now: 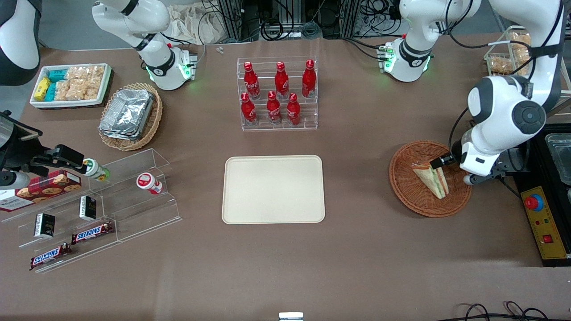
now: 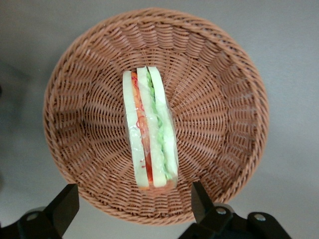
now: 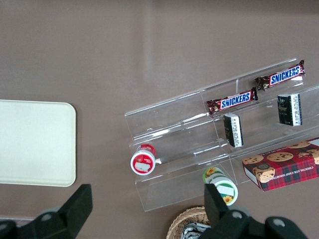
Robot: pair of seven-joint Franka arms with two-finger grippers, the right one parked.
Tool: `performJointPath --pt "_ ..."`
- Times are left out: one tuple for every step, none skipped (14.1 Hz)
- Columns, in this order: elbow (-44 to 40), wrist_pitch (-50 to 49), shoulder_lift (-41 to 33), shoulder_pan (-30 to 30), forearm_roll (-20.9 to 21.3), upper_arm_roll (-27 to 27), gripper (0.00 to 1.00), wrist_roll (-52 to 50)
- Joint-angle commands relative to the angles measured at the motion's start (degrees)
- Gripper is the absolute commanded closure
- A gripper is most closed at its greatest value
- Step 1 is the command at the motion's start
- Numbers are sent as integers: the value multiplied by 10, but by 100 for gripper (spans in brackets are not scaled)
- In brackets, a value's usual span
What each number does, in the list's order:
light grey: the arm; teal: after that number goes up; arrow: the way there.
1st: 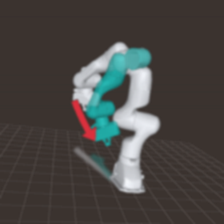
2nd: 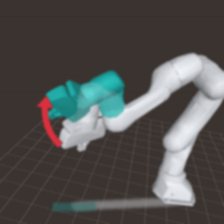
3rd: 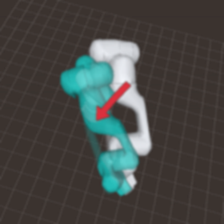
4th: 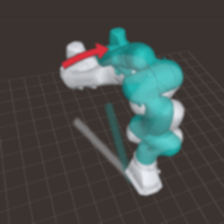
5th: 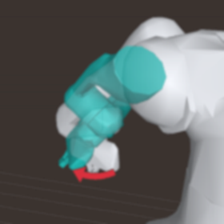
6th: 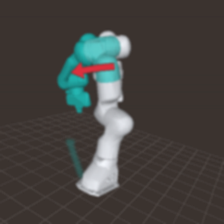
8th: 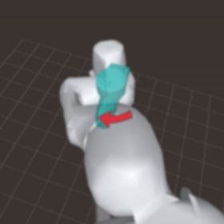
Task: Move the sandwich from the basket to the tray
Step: 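Lower the left gripper and close it on the sandwich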
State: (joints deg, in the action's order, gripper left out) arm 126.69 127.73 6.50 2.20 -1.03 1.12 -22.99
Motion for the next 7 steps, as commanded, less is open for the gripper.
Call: performJointPath --pt "3 26 21 5 1 1 0 -34" --pt "3 35 26 5 1 1 0 -35" --pt "3 43 32 5 0 1 0 -35" --pt "3 46 35 4 -2 1 0 -35" --pt "3 52 43 3 -2 1 0 -42" --pt "3 67 52 4 -5 1 0 -58" --pt "3 83 62 5 -6 1 0 -71"
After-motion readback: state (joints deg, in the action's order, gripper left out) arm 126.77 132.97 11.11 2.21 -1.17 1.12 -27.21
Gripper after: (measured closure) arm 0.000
